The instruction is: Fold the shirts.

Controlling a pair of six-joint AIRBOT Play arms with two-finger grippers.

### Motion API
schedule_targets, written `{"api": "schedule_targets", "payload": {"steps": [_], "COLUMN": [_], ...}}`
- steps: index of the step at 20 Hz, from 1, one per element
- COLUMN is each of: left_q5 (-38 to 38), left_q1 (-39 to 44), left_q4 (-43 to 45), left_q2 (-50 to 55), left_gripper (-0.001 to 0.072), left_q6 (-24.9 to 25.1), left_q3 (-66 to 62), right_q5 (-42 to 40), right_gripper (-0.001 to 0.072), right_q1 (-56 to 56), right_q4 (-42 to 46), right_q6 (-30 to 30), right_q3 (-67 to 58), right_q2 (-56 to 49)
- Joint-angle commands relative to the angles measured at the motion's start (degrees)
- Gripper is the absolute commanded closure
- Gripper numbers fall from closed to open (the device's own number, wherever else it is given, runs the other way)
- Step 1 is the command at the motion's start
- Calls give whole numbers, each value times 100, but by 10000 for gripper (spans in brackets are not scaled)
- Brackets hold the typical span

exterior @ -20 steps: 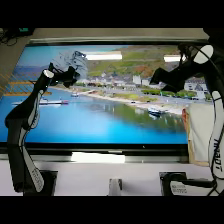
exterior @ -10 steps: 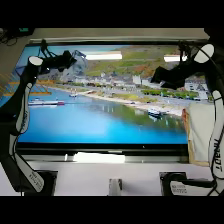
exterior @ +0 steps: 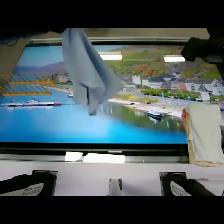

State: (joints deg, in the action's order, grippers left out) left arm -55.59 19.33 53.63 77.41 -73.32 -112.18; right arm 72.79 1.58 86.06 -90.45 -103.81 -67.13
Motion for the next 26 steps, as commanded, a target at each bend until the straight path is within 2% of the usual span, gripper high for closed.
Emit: {"api": "schedule_targets", "payload": {"steps": [1,4,6,7,9,11,15,18,21,26], "left_q5": [-254,-170,-35,81,129,109,-160,-474,-793,-793], "left_q1": [1141,1838,2131,2208,2247,2170,1679,1410,1484,1784], "left_q4": [1436,1738,1735,1733,1731,1738,1871,1926,1926,1926], "left_q2": [-393,-164,107,238,461,461,37,-111,-101,-101], "left_gripper": [677,676,676,676,675,676,676,676,676,676], "left_q6": [-964,-1355,-1510,-1827,-2385,-2448,-2236,-2236,-2234,-2083], "left_q3": [780,2074,2907,3233,3582,3593,3556,3556,3620,3777], "right_q5": [-278,181,951,1388,2140,2450,2194,1895,1268,216], "right_gripper": [227,227,228,228,228,227,108,108,109,110], "right_q1": [4,4,4,4,4,4,4,4,4,15], "right_q4": [737,837,739,678,457,-20,-1180,-1399,-1631,-3145], "right_q6": [-61,-109,-149,-151,-149,-162,-160,129,155,308], "right_q3": [-72,-70,-70,-63,55,435,2238,3928,5392,7160], "right_q2": [992,1478,1462,1373,1099,848,588,588,588,588]}}
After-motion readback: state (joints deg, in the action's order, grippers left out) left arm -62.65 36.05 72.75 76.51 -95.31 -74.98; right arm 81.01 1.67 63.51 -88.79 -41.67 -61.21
